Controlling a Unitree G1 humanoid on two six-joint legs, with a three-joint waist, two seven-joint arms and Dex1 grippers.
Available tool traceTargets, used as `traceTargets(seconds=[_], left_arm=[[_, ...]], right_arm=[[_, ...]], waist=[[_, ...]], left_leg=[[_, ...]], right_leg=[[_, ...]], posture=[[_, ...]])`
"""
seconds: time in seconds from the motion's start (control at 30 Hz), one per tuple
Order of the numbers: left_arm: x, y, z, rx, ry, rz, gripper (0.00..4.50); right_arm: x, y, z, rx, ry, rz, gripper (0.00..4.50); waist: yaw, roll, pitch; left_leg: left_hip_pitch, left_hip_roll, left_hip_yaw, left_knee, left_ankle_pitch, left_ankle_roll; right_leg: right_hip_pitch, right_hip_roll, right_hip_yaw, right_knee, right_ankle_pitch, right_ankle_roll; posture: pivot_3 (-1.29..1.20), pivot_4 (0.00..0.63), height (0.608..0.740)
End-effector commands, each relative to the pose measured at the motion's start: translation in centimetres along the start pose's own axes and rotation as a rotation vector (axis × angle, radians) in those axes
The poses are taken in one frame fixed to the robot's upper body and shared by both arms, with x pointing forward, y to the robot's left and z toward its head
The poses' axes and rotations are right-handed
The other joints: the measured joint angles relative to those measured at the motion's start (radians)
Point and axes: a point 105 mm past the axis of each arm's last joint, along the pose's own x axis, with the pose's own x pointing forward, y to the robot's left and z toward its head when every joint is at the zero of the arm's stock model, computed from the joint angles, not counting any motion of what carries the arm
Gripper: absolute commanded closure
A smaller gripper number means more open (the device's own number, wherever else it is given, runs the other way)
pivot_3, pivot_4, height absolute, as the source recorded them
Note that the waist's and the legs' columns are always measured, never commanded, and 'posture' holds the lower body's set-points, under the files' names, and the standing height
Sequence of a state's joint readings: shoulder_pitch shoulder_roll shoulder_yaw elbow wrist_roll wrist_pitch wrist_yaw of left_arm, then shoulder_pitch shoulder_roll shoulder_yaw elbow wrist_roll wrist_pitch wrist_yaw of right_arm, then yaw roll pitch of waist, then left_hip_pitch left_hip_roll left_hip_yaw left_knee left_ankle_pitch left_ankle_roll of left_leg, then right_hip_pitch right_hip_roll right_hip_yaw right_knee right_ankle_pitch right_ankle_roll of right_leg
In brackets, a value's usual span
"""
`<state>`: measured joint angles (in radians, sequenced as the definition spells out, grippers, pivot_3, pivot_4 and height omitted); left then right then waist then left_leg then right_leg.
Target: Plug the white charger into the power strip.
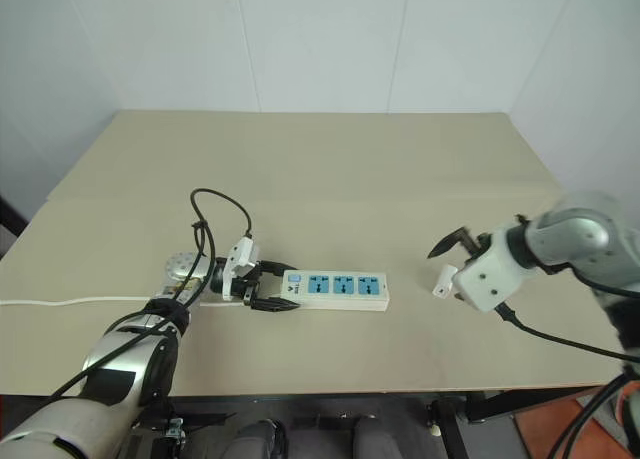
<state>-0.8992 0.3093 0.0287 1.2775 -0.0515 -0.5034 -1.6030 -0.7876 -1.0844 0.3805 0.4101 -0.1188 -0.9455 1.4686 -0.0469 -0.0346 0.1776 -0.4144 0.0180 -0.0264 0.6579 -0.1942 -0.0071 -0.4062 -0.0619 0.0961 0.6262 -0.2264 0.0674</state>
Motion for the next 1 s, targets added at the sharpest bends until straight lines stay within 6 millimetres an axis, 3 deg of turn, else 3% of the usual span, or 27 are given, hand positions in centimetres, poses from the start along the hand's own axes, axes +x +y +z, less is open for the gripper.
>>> traceTargets(seconds=[0.03,0.33,1.0], left_arm=[[0.1,0.0,0.5,0.021,-0.037,0.003,1.23],[0.0,-0.3,0.0,0.020,-0.037,0.006,1.23],[0.0,-0.3,0.0,0.018,-0.041,0.018,1.23]], right_arm=[[0.5,0.8,-0.2,-0.142,-0.030,0.130,0.00],[2.7,-0.2,-1.1,-0.269,-0.051,0.205,0.00],[4.1,-1.0,-3.0,-0.277,0.030,0.249,0.00]], waist=[[-0.001,0.001,0.000],[-0.003,0.001,0.001],[-0.003,0.003,0.002]], left_leg=[[0.000,0.000,0.000,0.000,0.000,0.000],[0.003,0.000,0.000,0.000,0.000,0.000],[0.004,-0.001,0.000,0.000,0.000,0.000]], right_leg=[[0.000,0.000,0.000,0.000,0.001,-0.001],[0.001,0.000,0.001,0.003,0.004,-0.009],[0.000,0.000,0.001,0.005,0.004,-0.010]], posture=[[0.00,0.150,0.740],[0.00,0.150,0.740],[0.00,0.150,0.740]])
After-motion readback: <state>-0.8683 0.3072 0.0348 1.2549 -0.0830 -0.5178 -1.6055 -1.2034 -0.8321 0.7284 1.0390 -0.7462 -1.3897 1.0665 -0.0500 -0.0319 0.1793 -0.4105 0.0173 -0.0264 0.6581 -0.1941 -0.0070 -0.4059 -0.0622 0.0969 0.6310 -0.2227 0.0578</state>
